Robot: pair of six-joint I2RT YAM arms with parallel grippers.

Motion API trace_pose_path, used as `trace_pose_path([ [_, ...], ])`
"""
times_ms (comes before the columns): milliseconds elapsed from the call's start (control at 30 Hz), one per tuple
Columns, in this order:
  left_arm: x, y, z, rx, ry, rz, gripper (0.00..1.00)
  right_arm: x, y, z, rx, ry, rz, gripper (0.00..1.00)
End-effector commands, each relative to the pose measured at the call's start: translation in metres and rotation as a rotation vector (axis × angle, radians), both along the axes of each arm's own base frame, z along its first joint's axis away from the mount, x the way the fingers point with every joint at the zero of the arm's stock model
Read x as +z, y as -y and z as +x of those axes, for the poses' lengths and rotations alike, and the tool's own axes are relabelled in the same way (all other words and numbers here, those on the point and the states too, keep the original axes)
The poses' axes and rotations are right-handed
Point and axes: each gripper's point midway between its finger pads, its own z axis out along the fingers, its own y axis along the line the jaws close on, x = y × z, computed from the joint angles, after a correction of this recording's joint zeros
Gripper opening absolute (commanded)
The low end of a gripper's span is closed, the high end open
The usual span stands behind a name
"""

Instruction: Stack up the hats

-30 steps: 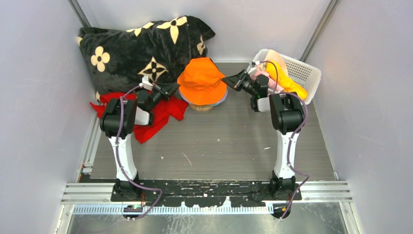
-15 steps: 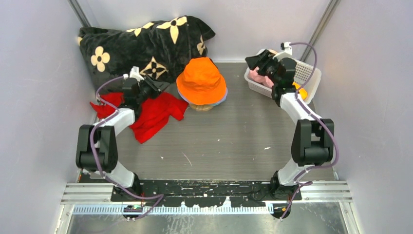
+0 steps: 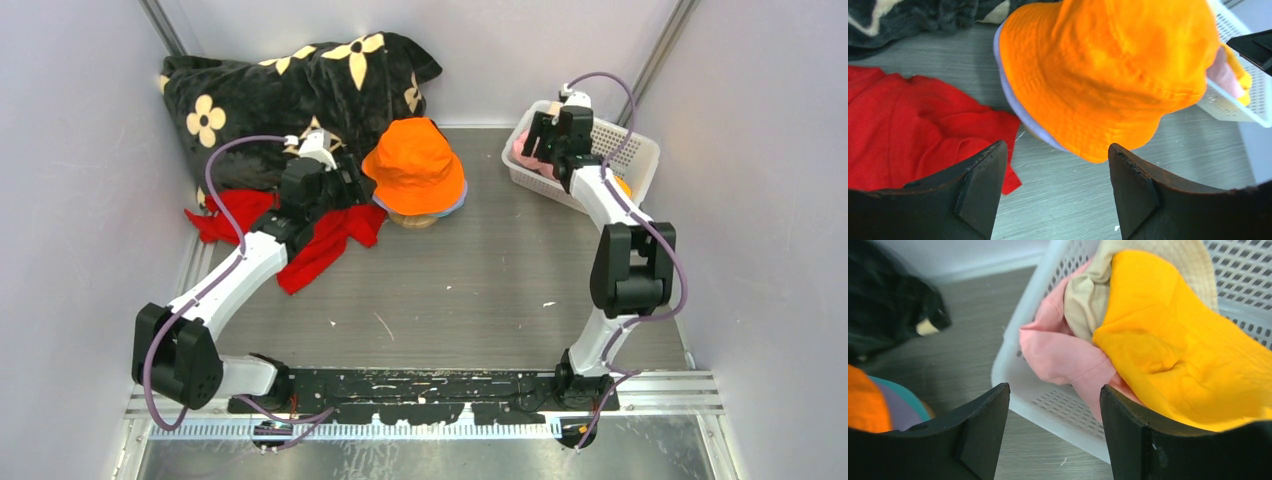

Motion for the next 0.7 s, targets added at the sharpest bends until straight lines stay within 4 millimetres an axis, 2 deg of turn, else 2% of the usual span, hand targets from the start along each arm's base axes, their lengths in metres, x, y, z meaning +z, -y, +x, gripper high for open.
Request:
trace_pose_path([
  [0, 0.000, -0.012, -0.004, 0.035, 0.026, 0.101, 0.75, -0.001, 0.000, 0.017, 0.009, -0.010, -0.111, 0.71],
  [233, -0.002, -0.014, -0.007, 0.035, 0.032, 0.119, 0.74, -0.035, 0.001, 0.038, -0.013, -0.071, -0.179, 0.69],
  [367, -0.005, -0.013, -0.007, 0.031, 0.033, 0.114, 0.74, -0.045, 0.005, 0.047, -0.049, -0.088, -0.244, 0.63],
  [467, -0.007, -0.012, -0.007, 0.031, 0.032, 0.108, 0.74, -0.046, 0.013, 0.052, -0.100, -0.094, -0.298, 0.49],
  [533, -0.009, -0.012, -0.008, 0.031, 0.030, 0.103, 0.74, -0.043, 0.021, 0.053, -0.149, -0.087, -0.334, 0.29],
  [600, -0.012, -0.011, -0.008, 0.031, 0.025, 0.096, 0.74, -0.034, 0.030, 0.050, -0.204, -0.068, -0.367, 0.03],
  [667, -0.013, -0.010, -0.009, 0.029, 0.022, 0.088, 0.74, -0.016, 0.032, 0.045, -0.228, -0.020, -0.370, 0.01],
])
